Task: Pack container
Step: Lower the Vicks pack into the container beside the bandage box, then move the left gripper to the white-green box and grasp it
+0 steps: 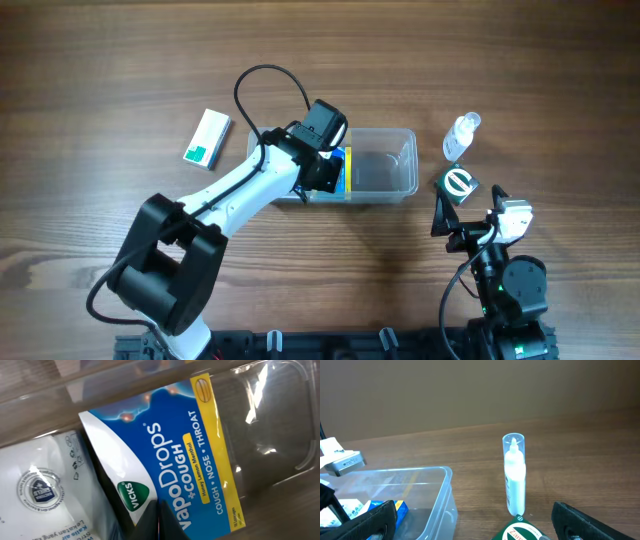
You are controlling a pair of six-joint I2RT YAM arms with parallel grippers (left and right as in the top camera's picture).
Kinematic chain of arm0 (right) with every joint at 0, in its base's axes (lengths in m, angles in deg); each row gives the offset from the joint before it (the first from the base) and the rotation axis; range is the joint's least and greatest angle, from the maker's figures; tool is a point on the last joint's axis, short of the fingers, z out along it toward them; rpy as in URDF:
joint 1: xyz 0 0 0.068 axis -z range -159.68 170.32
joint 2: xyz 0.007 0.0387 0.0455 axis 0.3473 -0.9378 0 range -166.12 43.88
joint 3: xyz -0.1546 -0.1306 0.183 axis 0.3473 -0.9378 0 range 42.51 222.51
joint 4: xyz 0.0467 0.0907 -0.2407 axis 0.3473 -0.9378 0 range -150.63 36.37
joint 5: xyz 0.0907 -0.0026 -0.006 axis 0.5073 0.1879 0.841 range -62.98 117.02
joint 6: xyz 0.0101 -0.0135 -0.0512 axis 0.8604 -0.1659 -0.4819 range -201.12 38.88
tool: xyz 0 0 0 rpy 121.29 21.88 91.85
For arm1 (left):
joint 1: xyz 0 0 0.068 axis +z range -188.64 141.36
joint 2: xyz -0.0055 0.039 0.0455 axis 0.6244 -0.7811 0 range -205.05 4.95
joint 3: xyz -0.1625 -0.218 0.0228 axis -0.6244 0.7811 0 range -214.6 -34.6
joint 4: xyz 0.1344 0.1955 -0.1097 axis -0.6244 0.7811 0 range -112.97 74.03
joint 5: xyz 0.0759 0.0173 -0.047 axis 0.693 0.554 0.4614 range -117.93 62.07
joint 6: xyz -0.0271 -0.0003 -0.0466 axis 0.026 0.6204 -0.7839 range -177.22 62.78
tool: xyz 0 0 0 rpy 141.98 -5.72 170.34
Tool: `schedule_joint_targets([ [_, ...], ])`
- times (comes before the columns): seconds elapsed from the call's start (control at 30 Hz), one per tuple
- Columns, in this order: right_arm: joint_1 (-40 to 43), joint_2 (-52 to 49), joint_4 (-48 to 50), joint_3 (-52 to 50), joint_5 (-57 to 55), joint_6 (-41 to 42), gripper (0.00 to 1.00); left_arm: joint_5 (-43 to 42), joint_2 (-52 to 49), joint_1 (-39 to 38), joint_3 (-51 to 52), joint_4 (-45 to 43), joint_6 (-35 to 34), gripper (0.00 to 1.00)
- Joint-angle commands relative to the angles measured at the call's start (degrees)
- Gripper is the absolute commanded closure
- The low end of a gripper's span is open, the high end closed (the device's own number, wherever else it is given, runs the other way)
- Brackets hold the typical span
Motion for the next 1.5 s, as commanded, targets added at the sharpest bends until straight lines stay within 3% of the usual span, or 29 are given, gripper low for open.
schedule_joint_targets([
  [0.0,0.2,0.2,0.3,-0.2,0.7,-0.6,0.0,2.5,-1.4,-0.1,-0.1,-0.2,0.9,0.96],
  [0.37,0.2,0.2,0.3,-0.2,0.7,-0.6,0.0,2.5,-3.6,-0.1,-0.2,-0.4,0.9,0.96],
  [0.7,0.2,0.2,0.3,-0.2,0.7,-0.6,0.0,2.8,2.5,0.8,-12.8,9.2,0.7,0.94],
  [0.83,0.2,0.2,0.3,-0.2,0.7,-0.6,0.0,6.8,6.3,4.9,-13.9,11.2,-0.7,0.91],
  [1.0,0.2,0.2,0.3,-0.2,0.7,-0.6,0.0,8.1,11.2,17.3,-13.9,15.5,-0.8,0.86],
  [1.03,0.2,0.2,0.3,-0.2,0.7,-0.6,0.0,8.1,12.3,24.2,-13.9,15.5,0.1,0.79],
  [1.1,0.2,0.2,0.3,-0.2,0.7,-0.6,0.0,8.1,12.1,28.4,-13.9,14.4,2.3,0.58],
  [1.23,0.2,0.2,0.3,-0.2,0.7,-0.6,0.0,8.1,11.0,33.6,-13.9,11.7,4.5,0.47],
  [1.37,0.2,0.2,0.3,-0.2,0.7,-0.6,0.0,8.0,8.8,36.3,-13.8,9.3,10.3,0.08],
  [1.47,0.2,0.2,0.3,-0.2,0.7,-0.6,0.0,4.8,6.7,36.5,-13.8,9.3,18.2,0.01],
])
